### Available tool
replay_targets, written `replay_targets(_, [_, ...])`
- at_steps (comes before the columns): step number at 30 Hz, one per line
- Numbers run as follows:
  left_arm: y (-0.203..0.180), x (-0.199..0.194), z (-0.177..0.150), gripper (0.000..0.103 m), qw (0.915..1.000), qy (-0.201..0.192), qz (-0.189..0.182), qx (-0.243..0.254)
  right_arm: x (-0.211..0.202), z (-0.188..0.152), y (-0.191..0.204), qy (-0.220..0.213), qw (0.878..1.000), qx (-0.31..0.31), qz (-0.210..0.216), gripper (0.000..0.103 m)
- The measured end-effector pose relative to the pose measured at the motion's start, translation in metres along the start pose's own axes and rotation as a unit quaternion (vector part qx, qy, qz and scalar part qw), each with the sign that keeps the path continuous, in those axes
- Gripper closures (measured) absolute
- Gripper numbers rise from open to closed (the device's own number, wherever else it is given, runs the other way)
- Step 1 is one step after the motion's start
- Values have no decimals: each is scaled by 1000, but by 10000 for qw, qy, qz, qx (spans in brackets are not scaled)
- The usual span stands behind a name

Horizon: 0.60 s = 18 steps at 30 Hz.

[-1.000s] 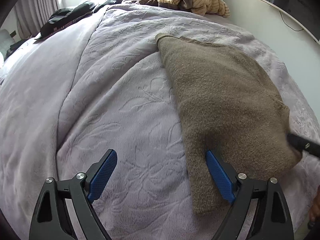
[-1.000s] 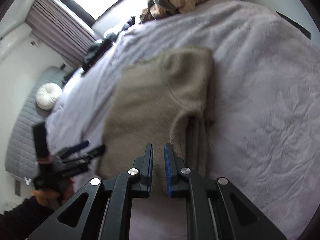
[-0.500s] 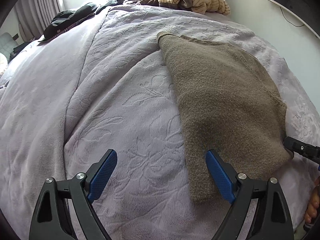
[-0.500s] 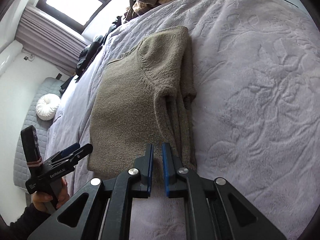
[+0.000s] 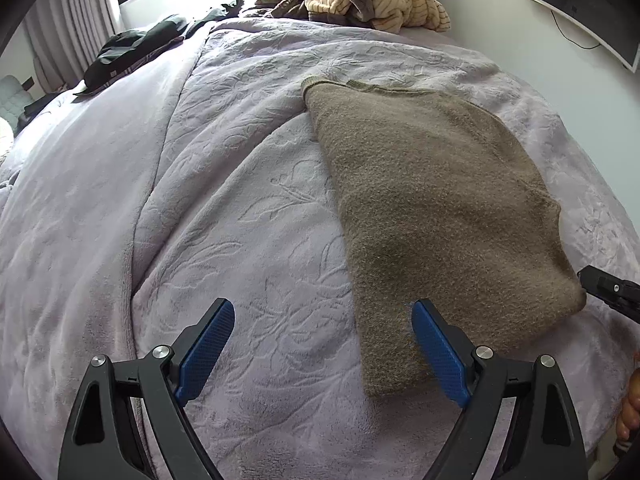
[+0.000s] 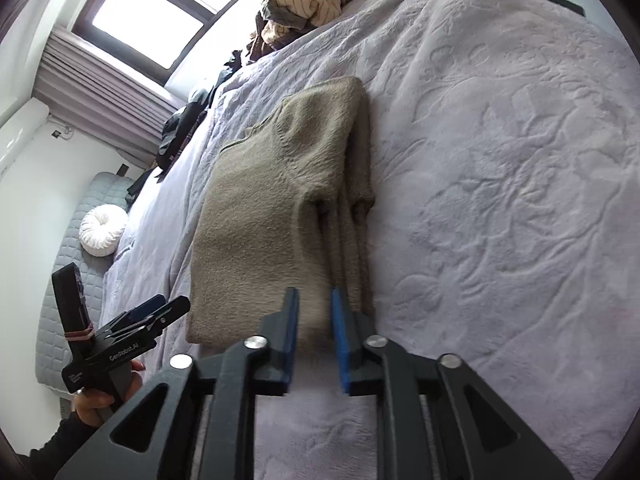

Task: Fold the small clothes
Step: 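Lift the right tool off the sweater and hover over the folded bundle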

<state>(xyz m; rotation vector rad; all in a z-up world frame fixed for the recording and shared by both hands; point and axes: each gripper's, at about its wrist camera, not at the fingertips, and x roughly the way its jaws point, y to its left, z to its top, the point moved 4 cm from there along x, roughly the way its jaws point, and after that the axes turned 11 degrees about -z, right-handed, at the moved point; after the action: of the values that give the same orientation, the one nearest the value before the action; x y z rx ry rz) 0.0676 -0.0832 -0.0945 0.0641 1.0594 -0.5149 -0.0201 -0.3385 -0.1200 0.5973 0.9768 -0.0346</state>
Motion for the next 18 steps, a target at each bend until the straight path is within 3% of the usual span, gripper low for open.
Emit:
replay_targets(4, [-3, 2, 0, 12, 10000, 47, -30, -7, -3, 2, -5, -23, 10000, 81, -53, 54])
replay_targets(8, [-5, 1, 2, 11, 10000, -41, 2, 68, -3, 3, -7, -10, 9999, 101, -63, 51])
replay_targets(10, [-6, -1, 4, 0, 9999, -100, 38, 118, -2, 4, -6, 3, 9999, 103, -60, 44])
replay_targets(15, [-6, -2, 7, 0, 9998, -76, -14, 184, -1, 6, -2, 20, 9999, 83, -54, 43])
replay_targets(18, [-1, 1, 6, 0, 9998, 57, -202, -20, 1, 8, -2, 39, 9999, 110, -42, 43])
